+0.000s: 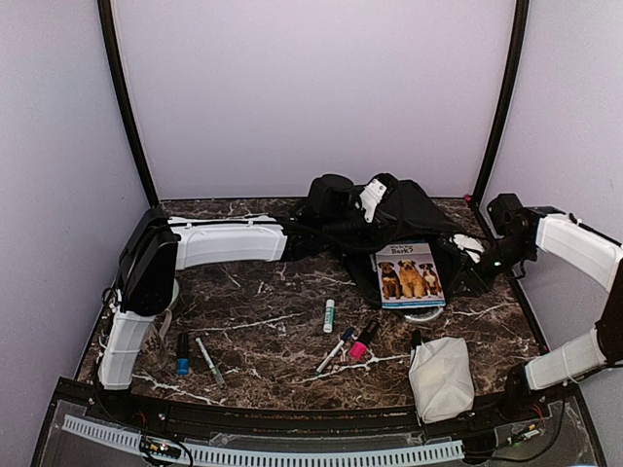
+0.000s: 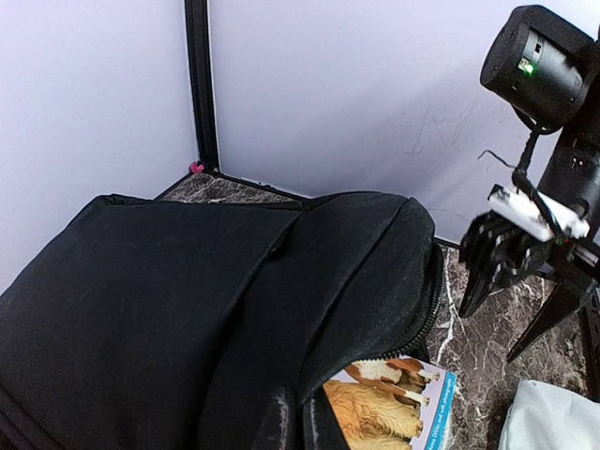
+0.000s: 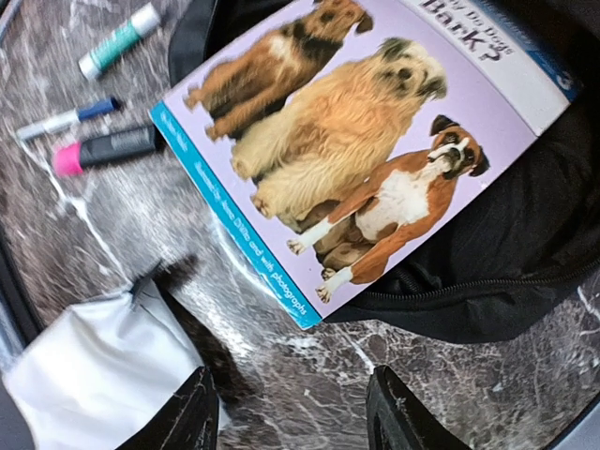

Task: Pack the student bag
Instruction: Place the book in the student bag.

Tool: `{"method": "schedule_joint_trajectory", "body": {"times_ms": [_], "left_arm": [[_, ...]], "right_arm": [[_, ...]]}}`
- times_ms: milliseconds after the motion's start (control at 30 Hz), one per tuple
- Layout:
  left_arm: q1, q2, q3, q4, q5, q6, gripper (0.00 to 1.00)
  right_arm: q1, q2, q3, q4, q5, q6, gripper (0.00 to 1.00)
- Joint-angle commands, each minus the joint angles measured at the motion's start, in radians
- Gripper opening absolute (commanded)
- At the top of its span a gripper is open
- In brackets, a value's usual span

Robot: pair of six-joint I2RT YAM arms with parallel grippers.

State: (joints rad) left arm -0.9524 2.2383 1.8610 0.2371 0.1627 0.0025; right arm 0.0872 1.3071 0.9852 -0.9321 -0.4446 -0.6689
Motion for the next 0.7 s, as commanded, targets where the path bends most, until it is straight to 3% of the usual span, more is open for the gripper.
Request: {"method": "schedule_joint_trajectory", "body": {"times_ms": [0,233,667], "left_arm": [[-0.006,-0.105,0.001,0.072,0.026,-0.015,0.00],[-0.006,-0.103,0.009,0.063,0.022,-0.012,0.00],[-0.006,-0.103,0.035,0.024,0.026,-0.010,0.00]], "right_arm": [[0.071,-0.020,-0.069,0.118,0.168,-0.113,0.54],[0.191,-0.037,-0.149,0.327,0.334,-0.144,0.53],[0.319,0.072,-0.189,0.413,0.409,-0.194,0.57]]}}
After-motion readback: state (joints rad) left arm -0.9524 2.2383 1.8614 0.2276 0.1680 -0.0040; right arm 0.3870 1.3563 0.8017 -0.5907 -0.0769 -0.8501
